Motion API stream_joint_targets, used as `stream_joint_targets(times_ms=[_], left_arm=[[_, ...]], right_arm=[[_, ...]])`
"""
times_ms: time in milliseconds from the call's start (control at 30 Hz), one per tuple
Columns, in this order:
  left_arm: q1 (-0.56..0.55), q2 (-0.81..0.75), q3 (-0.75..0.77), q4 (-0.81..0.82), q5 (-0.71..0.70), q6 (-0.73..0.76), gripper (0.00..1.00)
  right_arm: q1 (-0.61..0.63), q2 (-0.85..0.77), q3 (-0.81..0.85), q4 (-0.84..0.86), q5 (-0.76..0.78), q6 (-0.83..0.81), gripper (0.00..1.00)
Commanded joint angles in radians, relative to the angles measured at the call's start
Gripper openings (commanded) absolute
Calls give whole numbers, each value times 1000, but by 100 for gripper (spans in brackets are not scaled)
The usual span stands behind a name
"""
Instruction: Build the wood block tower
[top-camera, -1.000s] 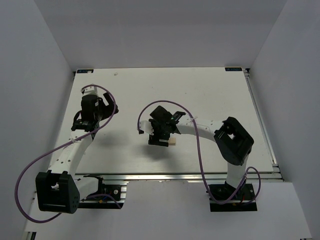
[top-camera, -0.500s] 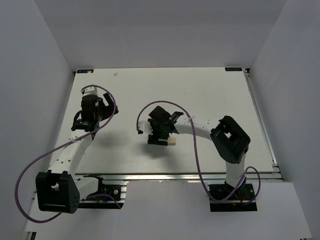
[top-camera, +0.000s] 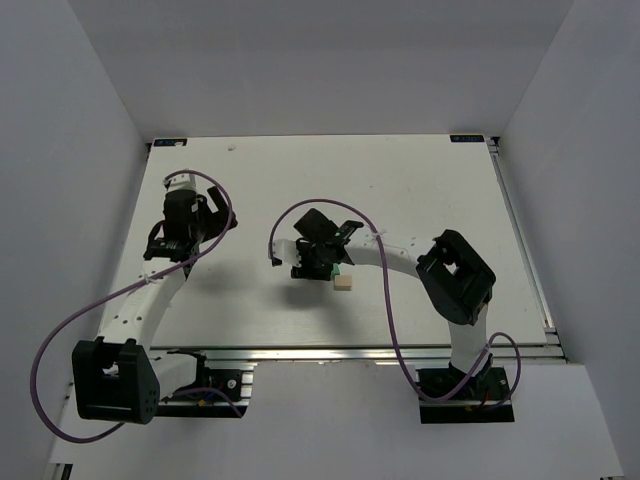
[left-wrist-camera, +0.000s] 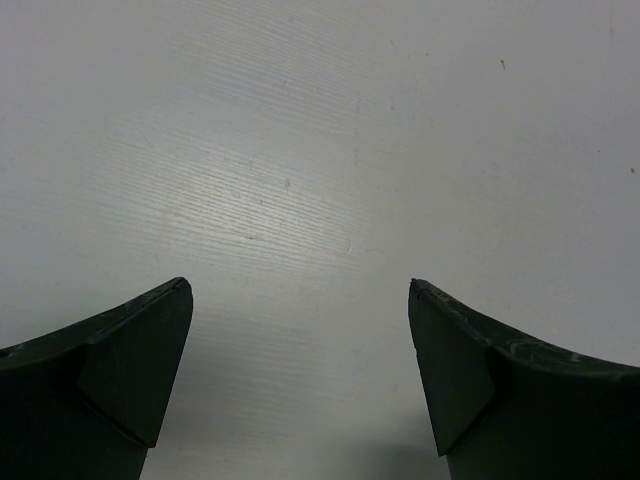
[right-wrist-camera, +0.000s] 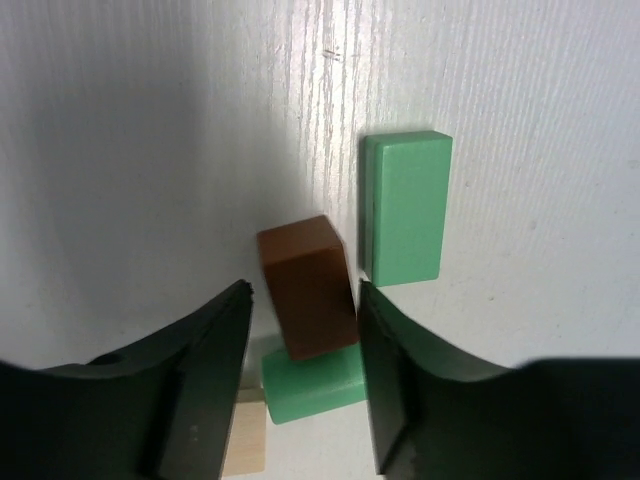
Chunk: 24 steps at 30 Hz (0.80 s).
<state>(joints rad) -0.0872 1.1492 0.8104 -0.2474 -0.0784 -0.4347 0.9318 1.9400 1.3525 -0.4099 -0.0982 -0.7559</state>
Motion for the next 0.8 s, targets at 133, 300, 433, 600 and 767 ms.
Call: stream_joint_targets(times_ms=[133,300,433,600,767], left_arm=[[1,4,15,-7,-3,7,98],[3,3,13,-7,-4,7,98],[3,3,13,-7,-4,7,98],[1,3,13,-7,-1,8,98],[1,-8,13,-10,-15,8,98]], right_arm=[[7,11,48,-7,-9,-10,47],[7,10,46,-7,0,-14,39],[7,-3,50,-12,-6,-31,23],[6,-38,80,-55,8,-72,19],[7,-85,34,-41,38,-91,8]])
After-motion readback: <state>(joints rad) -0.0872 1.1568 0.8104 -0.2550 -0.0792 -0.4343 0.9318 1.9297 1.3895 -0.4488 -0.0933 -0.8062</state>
